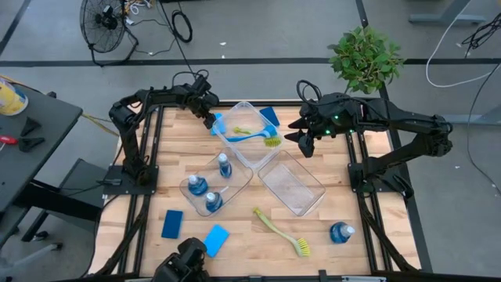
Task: Pick & Place Kitchen Sink Supplies
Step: Put the blue sponge into the right transparent bin
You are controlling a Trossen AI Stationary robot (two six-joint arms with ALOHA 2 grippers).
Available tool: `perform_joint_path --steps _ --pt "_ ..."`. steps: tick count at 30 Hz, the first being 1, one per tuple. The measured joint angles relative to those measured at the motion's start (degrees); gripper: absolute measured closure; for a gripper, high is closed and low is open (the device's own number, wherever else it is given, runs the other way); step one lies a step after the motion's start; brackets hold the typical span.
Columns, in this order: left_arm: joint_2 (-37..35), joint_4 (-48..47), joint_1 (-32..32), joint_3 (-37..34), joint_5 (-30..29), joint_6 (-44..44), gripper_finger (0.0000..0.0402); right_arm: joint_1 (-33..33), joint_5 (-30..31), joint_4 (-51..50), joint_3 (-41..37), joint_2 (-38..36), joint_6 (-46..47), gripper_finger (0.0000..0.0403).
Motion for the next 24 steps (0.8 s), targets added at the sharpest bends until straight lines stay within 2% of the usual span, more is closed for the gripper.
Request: perform_joint_path --steps 5,10,19,24 --pt "0.02 0.14 0.02 0.01 -0.14 0.14 0.0253 0.00 0.00 0.00 0.00 0.00 -0.63 0.0195" --pt "0.05 0.33 0.00 0.01 -1.20 0.19 0.0312 0.00 0.00 0.00 0.00 0.00 -1.83 0.0195" --pt "0.44 -4.56 -0.13 4.19 -3.64 0.87 0.0387 0.00 0.00 -0.02 0.00 0.00 -3.12 0.0195" --pt "0.42 -12.13 -0.09 10.09 -6.54 4.08 0.0394 -0.02 0.00 -0.02 0.00 0.00 -3.14 0.0195"
